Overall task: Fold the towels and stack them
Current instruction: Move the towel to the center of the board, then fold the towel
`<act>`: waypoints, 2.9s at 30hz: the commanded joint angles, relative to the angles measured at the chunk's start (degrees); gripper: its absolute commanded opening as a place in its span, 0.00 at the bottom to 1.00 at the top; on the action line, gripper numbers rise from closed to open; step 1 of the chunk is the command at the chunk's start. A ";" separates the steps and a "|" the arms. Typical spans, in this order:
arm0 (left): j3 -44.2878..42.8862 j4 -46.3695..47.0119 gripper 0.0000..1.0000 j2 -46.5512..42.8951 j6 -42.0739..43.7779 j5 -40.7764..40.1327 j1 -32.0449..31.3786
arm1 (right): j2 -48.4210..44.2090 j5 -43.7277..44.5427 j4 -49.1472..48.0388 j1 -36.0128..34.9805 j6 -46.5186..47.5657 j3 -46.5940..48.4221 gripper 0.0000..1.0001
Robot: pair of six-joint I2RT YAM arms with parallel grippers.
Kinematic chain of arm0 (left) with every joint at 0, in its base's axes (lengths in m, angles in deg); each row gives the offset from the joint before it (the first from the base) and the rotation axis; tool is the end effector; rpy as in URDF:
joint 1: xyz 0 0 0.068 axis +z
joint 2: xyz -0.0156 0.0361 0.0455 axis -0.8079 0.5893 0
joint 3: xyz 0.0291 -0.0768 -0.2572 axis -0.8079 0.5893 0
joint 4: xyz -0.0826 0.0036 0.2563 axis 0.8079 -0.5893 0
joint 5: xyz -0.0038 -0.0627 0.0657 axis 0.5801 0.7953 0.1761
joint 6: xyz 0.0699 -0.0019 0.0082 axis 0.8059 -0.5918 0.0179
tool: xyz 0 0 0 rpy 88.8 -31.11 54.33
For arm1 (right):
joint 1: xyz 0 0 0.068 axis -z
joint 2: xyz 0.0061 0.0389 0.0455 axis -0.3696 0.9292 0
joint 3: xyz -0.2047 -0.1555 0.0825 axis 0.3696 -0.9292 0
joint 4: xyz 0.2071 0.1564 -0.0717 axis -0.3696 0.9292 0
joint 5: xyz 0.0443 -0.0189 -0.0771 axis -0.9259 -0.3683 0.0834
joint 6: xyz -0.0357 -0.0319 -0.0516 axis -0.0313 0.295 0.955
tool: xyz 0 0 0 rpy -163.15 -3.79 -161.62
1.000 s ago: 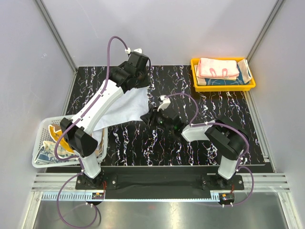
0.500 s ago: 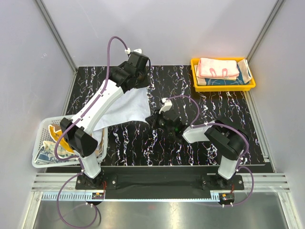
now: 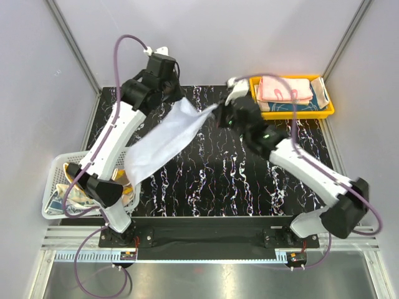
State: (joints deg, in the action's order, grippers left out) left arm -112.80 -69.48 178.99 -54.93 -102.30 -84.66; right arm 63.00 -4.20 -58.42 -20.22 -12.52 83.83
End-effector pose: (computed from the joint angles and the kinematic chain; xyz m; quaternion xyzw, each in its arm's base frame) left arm 0.3352 -0.1840 0.4413 -0.0777 0.8813 -0.1561 0.4392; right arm 0.2806 0.2352 0.3587 -0.1140 0.7860 0.2158 0.5680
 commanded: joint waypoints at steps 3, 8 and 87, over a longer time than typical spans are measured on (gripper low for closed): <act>-6.79 1.91 0.00 -8.36 0.03 2.53 -0.26 | -3.12 1.04 26.59 0.78 16.57 21.42 0.00; -4.52 5.59 0.00 -14.07 -1.46 3.76 -0.35 | -2.42 -0.45 38.18 0.86 22.11 34.53 0.00; 33.01 28.98 0.00 7.82 -7.44 16.69 21.89 | 32.66 -14.96 30.38 15.02 19.31 25.50 0.00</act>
State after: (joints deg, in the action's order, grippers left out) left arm -82.92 -40.48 193.24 -64.33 -77.80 -65.07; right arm 101.01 -25.01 -30.12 -4.50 8.57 111.66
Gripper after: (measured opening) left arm 0.027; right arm 0.018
